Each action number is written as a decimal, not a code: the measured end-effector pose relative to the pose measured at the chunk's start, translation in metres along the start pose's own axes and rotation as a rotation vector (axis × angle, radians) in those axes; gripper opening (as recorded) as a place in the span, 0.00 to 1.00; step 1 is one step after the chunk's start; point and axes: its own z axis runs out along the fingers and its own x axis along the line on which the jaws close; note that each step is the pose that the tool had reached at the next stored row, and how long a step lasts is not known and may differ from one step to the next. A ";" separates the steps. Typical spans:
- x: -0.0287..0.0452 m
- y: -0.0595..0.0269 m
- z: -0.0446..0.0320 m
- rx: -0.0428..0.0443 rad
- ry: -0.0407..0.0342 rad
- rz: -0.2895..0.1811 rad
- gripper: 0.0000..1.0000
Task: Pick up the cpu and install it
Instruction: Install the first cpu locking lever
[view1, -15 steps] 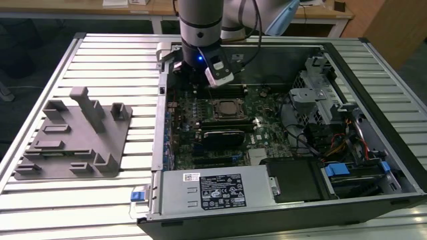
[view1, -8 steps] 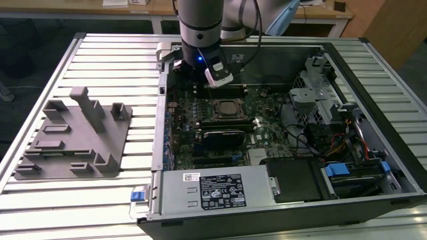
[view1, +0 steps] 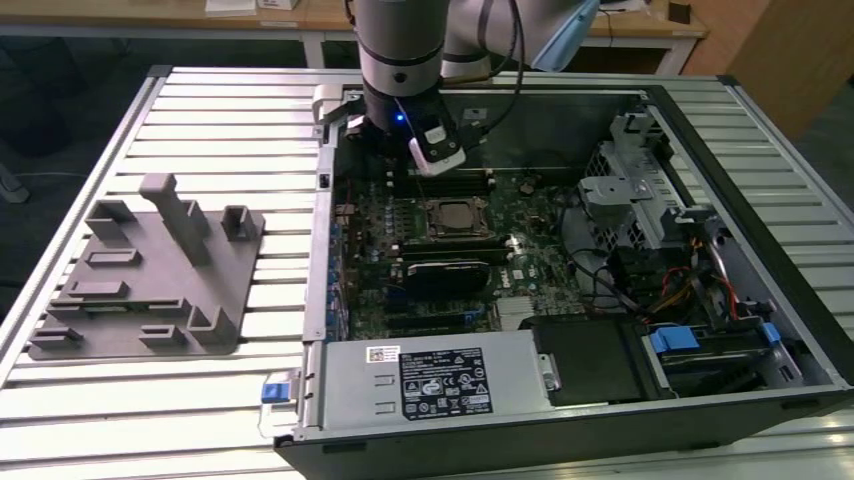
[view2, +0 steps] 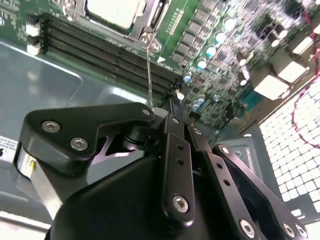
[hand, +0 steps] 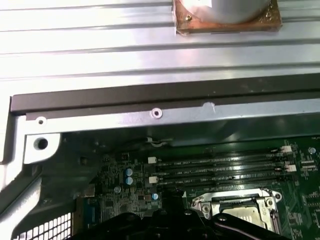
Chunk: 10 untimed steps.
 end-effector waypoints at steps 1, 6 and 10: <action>0.0000 0.0000 0.0000 -0.0058 0.0005 0.000 0.11; 0.0000 0.0000 0.0000 -0.0086 0.0006 0.000 0.11; -0.0019 0.0001 0.0001 -0.0083 0.0006 0.000 0.11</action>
